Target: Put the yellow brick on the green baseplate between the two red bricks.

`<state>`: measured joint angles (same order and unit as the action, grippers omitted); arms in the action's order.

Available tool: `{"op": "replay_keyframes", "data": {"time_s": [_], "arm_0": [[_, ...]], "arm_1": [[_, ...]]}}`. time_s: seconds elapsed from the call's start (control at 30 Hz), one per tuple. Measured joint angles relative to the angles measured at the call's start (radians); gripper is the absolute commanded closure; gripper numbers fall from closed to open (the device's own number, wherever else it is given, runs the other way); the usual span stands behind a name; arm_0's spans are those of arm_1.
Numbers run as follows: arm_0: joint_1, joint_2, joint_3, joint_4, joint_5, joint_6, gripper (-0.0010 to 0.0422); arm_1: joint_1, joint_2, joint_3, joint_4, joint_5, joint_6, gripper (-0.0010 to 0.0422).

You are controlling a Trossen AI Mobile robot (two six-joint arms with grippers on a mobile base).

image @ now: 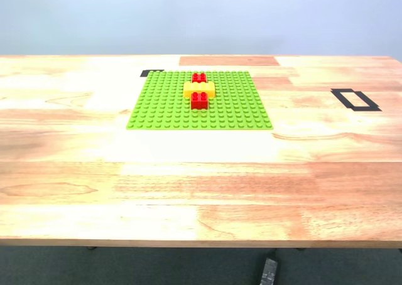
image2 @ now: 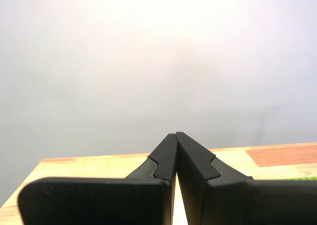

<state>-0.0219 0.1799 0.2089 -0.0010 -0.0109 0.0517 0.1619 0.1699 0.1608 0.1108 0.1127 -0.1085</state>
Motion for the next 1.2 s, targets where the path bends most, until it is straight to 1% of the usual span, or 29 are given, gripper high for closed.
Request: {"op": "replay_keyframes", "data": {"time_s": [1.2], "arm_0": [[0.0,0.0,0.0,-0.015,0.0,0.0,0.0413]], "arm_1": [[0.0,0.0,0.0,0.0,0.0,0.0,0.0413]]}}
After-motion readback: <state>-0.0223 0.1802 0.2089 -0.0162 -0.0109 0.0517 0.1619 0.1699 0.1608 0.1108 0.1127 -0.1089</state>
